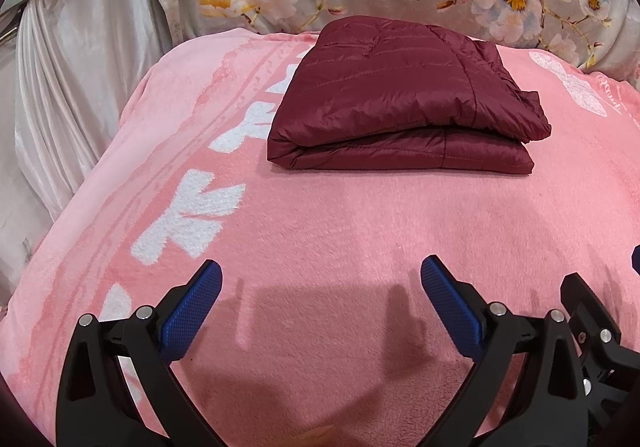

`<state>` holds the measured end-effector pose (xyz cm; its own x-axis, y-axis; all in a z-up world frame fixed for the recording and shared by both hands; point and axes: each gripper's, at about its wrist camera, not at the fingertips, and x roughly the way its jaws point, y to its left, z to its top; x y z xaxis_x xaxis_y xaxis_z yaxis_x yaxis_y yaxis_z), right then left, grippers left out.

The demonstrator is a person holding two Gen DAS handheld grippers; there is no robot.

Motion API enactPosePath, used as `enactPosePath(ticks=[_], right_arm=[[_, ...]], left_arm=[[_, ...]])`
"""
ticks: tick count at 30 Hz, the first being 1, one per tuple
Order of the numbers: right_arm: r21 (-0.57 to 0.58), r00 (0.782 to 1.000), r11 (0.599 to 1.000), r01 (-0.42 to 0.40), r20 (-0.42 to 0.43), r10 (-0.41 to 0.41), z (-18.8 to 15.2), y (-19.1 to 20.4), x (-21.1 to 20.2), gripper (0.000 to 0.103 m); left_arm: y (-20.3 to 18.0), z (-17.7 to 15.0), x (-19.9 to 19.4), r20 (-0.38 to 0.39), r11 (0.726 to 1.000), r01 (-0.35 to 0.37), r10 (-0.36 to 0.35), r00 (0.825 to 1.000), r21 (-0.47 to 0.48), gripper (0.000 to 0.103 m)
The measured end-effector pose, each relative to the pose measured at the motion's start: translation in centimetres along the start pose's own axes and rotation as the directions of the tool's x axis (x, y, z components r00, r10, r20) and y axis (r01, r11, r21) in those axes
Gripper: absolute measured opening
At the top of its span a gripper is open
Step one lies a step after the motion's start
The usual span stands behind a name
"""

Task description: Fold large clothes

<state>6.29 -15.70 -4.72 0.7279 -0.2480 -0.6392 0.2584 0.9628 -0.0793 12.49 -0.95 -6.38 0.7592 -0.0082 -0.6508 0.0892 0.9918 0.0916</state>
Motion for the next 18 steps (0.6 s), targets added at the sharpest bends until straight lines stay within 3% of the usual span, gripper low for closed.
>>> enactPosePath(ticks=[18], right_arm=[[-0.006, 1.0, 1.0, 0.009, 0.007, -0.009, 0.1, -0.01, -0.21, 0.086]], left_arm=[[0.18, 0.07, -0.14, 0.004, 1.0, -0.001, 0.001, 1.0, -0.003, 0.096]])
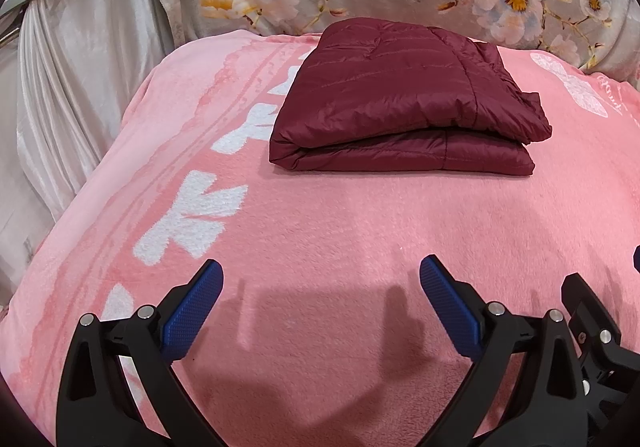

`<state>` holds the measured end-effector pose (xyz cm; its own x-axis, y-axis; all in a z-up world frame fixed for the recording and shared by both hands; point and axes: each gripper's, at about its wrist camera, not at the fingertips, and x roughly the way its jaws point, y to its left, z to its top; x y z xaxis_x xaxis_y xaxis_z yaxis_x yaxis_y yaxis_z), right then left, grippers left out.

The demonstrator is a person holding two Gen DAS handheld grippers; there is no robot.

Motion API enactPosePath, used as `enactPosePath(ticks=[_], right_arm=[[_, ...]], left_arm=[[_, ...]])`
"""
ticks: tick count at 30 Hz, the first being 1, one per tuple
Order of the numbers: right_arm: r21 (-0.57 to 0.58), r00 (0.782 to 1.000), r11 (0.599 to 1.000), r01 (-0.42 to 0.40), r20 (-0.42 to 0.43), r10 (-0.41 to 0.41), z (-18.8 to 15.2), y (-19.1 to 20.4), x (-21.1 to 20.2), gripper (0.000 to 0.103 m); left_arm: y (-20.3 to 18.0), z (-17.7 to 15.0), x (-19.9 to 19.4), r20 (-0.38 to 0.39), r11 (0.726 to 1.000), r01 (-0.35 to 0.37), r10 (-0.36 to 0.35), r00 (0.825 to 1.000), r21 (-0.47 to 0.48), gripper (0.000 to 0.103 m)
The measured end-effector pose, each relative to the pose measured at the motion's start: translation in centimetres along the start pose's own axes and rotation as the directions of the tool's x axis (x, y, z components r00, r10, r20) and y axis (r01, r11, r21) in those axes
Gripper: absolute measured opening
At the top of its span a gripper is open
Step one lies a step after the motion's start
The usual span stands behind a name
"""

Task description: Fold large clothes

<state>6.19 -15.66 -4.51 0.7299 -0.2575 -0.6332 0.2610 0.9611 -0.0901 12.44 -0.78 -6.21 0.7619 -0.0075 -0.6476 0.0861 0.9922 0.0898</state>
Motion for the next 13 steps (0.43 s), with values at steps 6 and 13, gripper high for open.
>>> enactPosePath(ticks=[6, 13], right_arm=[[-0.001, 1.0, 1.0, 0.002, 0.001, -0.002, 0.01, -0.01, 0.0, 0.086], [-0.005, 1.0, 1.0, 0.009, 0.005, -0.009, 0.05, 0.0, -0.14, 0.086]], left_arm=[[-0.01, -0.03, -0.05, 0.002, 1.0, -0.002, 0.002, 1.0, 0.001, 0.096], [-0.14, 0.05, -0.21, 0.006, 1.0, -0.005, 0.005, 1.0, 0.002, 0.093]])
